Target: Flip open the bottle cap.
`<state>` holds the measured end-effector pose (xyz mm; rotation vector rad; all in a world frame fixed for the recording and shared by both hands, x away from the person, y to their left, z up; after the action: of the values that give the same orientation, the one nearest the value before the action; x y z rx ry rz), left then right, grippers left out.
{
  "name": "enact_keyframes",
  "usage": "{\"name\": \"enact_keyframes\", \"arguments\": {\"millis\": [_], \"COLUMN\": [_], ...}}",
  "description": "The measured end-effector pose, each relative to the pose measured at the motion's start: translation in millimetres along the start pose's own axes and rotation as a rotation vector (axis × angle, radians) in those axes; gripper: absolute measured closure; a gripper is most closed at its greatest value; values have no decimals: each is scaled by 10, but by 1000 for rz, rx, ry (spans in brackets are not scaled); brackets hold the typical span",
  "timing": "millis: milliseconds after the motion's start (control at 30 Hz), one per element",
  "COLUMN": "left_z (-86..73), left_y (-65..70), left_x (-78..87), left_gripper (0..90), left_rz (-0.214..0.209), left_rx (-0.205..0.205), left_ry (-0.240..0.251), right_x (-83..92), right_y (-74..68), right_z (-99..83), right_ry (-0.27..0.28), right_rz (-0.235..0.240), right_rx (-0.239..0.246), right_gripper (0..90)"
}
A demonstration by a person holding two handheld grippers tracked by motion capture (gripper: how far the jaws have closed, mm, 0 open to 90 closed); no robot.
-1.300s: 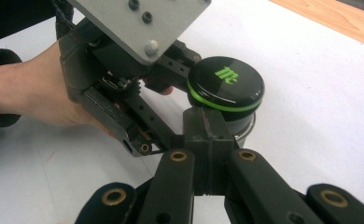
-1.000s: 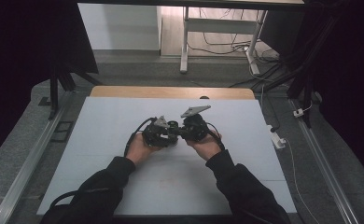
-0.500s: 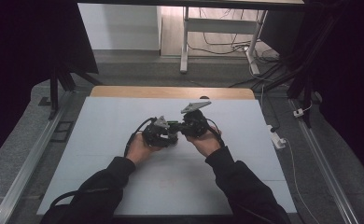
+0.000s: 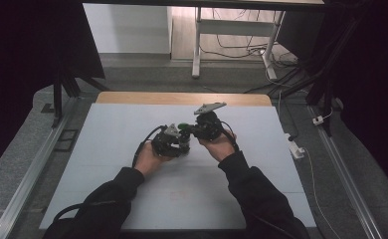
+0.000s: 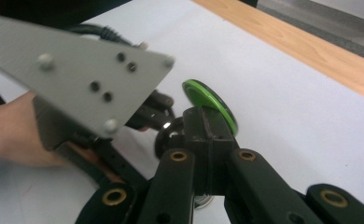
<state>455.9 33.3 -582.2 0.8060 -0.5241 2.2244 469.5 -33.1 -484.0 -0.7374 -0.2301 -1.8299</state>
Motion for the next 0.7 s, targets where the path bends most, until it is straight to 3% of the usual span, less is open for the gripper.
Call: {"name": "enact_keyframes", "arguments": {"millis": [333, 700], "left_z": [-1, 6], "left_y": [-3, -2], "left_x": [0, -1], "left_gripper": [540, 536], "left_rz": [1, 4], "left_rx": [-2, -1], "left_ry": [0, -1], "right_x": [-39, 14], "right_y": [169, 98], "right_z": [-19, -16], "right_ry": [-1, 1], "right_rz": [0, 10], "right_rx": [-45, -23], "right_gripper": [897, 877]}}
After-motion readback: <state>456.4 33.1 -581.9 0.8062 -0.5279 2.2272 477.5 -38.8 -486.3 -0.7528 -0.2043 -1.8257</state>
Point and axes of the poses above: each handheld gripper's, and its own axes: x roughly backward along the jaws, z roughly out of its top, y roughly to its right, the point moved 9 cm from there along -x, roughly forward along the jaws, and after that the axes turned 13 degrees about z, right-handed, at the moved point
